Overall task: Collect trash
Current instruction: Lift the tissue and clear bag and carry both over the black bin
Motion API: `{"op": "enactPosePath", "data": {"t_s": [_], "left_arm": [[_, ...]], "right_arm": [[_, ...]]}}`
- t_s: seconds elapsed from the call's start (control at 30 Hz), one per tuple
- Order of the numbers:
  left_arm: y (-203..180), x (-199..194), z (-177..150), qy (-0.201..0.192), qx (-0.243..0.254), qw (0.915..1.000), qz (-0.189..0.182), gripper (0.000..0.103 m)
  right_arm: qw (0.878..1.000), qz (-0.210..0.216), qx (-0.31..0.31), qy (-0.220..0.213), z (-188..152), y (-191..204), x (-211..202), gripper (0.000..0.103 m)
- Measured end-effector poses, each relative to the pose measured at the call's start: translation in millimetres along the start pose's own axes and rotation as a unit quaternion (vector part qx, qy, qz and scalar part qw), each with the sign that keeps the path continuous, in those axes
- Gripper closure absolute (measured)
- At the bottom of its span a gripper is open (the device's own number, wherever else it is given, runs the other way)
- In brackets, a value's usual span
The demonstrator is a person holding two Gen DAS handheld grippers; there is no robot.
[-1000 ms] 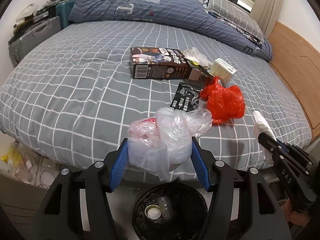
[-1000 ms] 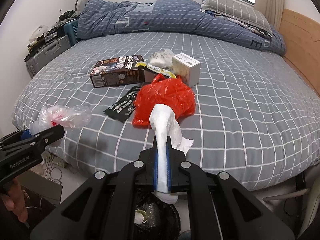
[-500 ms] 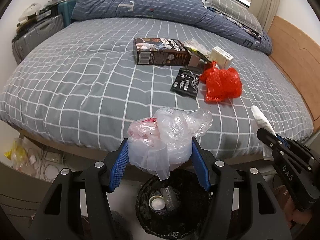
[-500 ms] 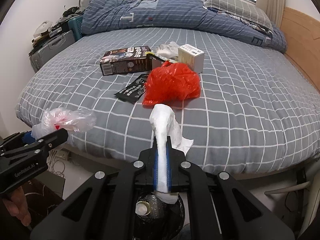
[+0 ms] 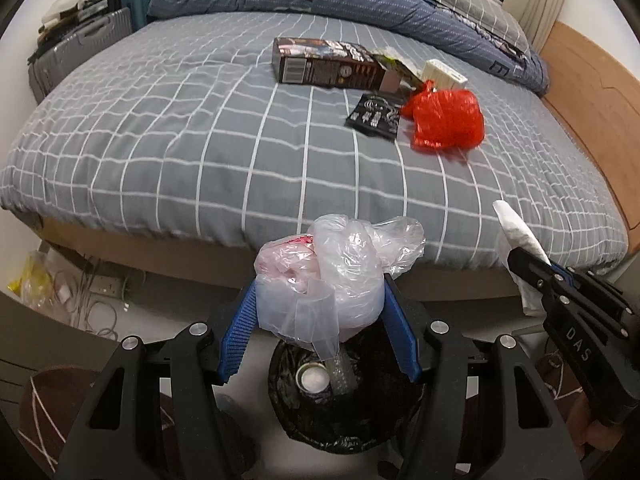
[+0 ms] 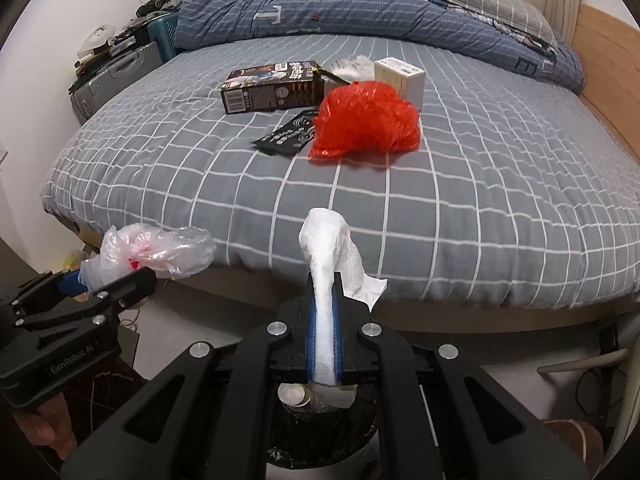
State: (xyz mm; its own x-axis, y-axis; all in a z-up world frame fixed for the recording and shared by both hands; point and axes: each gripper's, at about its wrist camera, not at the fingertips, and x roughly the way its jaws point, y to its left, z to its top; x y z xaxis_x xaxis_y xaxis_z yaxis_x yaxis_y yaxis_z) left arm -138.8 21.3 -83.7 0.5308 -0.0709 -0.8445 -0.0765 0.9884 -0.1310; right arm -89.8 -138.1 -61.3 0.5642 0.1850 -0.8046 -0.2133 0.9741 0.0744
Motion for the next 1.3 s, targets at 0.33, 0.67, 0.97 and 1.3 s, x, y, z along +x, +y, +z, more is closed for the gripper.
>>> {"op": "enactPosePath", "data": {"t_s": [0.33, 0.67, 0.97, 1.3], "left_arm": [[2.2, 4.4, -27.6, 0.022, -0.004, 0.9997, 0.010, 0.044], [8.2, 24.2, -54.3, 0.057, -0.004, 0.9982, 0.015, 0.044], [22.4, 60.1, -63.0, 0.090, 0.000, 0.9957, 0.024, 0.044], [43.1, 91.3, -63.7, 0.116, -0.013, 0.9927, 0.030, 0.044]], "right_arm": [[1.000, 0.000, 0.005, 0.020, -24.4, 0.8, -2.5, 0.097], [0.997, 0.005, 0.017, 0.073, -55.8, 2.6, 20.8, 0.097], [0.993, 0.002, 0.017, 0.115, -67.2, 7.0, 57.5, 0.097], [0.987, 0.003, 0.008, 0.160, -74.7, 14.8, 96.4, 0.097]]}}
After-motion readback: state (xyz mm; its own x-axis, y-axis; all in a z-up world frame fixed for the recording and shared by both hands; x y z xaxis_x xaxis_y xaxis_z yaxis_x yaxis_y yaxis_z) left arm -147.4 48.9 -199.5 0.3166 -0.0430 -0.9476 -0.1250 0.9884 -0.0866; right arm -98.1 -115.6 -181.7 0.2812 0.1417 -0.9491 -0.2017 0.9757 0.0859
